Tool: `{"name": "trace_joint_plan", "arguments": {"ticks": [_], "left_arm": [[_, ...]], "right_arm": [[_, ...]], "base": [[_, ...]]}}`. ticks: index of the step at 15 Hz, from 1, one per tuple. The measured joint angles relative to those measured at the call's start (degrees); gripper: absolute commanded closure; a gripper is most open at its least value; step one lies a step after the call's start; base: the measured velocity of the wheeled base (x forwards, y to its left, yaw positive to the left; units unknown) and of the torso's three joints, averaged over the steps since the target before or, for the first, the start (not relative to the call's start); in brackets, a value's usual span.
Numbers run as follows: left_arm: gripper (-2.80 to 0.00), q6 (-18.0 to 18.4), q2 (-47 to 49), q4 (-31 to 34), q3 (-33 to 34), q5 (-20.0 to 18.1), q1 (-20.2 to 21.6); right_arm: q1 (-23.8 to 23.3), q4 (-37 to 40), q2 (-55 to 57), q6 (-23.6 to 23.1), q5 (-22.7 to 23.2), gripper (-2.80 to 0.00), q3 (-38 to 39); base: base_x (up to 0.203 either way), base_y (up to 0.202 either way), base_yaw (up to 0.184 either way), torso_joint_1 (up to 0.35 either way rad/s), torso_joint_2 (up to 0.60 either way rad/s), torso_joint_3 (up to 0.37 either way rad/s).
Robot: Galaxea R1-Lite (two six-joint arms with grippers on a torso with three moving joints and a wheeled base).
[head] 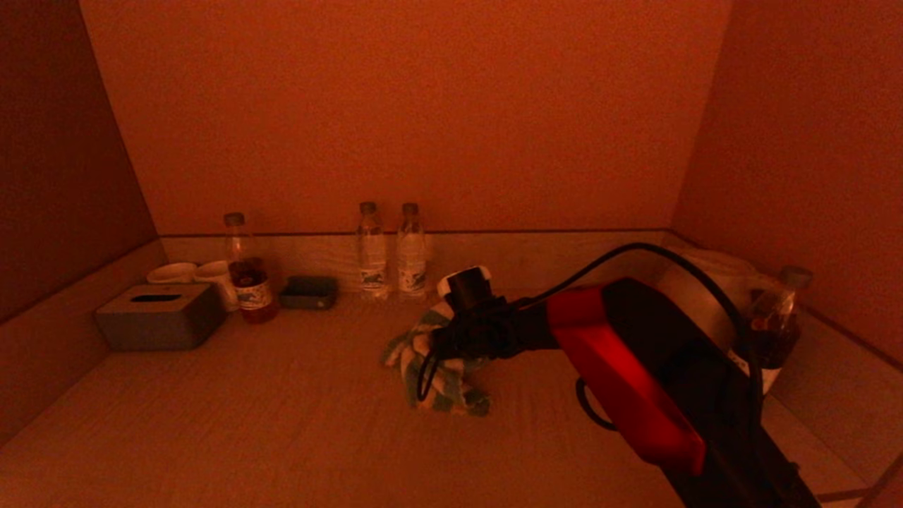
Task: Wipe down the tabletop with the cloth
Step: Sweep the stains on the table
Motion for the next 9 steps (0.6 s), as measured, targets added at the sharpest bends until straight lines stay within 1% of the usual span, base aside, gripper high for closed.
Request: {"name": "trace_joint_plan", "arguments": {"ticks": [2, 5, 9], "left_arm": [[0.00, 0.02, 0.00, 0.00, 0.00, 0.00, 0.02], [0.00, 0.03, 0.00, 0.01, 0.00, 0.01, 0.10], [0.00, 0.02, 0.00, 0.00, 0.00, 0.01, 0.04]], "right_arm": [[1.03, -0.05, -0.10, 0.08, -0.17, 0.00, 0.40], [4.80, 0.29, -1.43, 0.56, -1.06, 0.00, 2.82], [8.11, -0.72, -8.71, 2.29, -1.58, 0.00, 16.24]], "base": [[0.000, 0.000, 0.000, 0.000, 0.00, 0.000], [0.000, 0.000, 0.000, 0.000, 0.00, 0.000], [0.000, 0.000, 0.000, 0.000, 0.00, 0.000]]}}
